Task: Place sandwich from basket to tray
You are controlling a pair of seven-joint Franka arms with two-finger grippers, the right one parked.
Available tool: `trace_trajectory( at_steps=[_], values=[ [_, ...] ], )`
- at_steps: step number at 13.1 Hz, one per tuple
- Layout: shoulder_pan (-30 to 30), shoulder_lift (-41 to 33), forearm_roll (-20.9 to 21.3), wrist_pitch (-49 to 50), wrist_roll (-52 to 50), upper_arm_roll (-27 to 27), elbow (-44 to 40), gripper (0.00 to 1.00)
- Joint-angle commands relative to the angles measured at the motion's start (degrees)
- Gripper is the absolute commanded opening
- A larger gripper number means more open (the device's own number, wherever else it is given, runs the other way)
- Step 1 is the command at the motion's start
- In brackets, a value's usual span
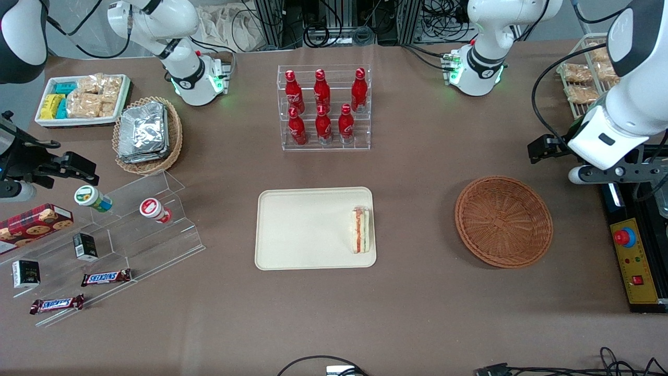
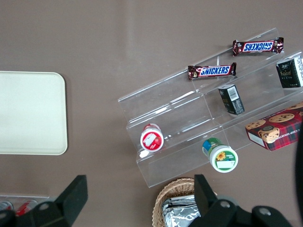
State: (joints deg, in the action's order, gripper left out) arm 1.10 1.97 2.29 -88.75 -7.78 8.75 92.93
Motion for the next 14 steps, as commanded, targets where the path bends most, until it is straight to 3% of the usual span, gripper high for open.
trace_trajectory(
  at_steps=[1,14],
  values=[
    [0.3,-2.8,-1.0,-2.9,0.8,-0.3,3.4,1.0],
    [0.2,-2.2,-1.0,-1.9,0.1,-0.3,3.0,1.0]
  ],
)
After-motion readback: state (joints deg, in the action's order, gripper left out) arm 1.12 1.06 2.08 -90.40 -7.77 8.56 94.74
